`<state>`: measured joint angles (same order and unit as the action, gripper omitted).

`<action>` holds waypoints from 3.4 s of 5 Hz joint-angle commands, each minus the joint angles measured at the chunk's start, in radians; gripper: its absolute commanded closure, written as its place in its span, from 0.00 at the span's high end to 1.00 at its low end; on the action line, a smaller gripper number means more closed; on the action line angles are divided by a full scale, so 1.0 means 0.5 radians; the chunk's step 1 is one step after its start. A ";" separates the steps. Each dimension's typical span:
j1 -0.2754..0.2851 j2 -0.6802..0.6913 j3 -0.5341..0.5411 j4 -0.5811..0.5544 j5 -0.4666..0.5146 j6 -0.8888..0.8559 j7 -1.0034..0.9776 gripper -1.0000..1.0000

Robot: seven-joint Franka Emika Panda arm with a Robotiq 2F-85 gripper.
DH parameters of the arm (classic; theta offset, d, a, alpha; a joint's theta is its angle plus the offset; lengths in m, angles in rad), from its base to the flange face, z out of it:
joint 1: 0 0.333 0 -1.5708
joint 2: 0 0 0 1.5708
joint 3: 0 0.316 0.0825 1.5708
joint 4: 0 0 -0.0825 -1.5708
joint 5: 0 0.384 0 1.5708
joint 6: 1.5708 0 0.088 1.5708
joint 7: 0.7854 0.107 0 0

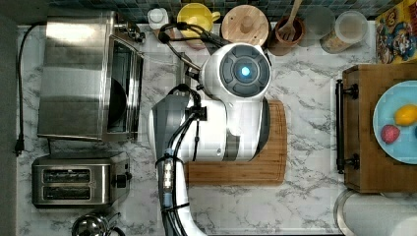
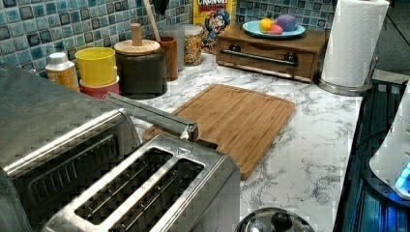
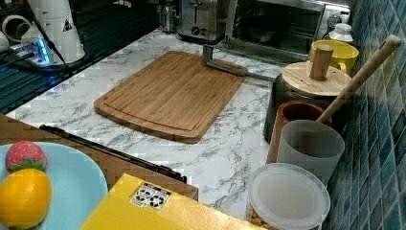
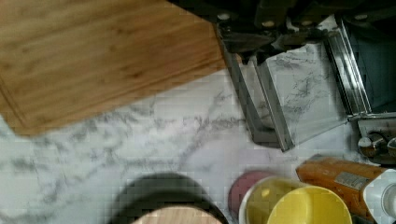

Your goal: Close the oven.

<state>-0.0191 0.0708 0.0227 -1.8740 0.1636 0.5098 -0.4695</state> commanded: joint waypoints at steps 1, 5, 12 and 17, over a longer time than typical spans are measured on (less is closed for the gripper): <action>-0.185 -0.036 -0.161 -0.391 0.769 0.155 -0.873 0.00; -0.041 0.306 -0.150 -0.500 1.459 0.337 -1.919 0.00; -0.063 0.594 0.117 -0.384 1.844 0.620 -2.316 0.00; -0.036 0.611 0.142 -0.360 1.949 0.600 -2.176 0.00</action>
<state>-0.0701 0.4258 0.0637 -2.1387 1.1172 0.8052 -1.5967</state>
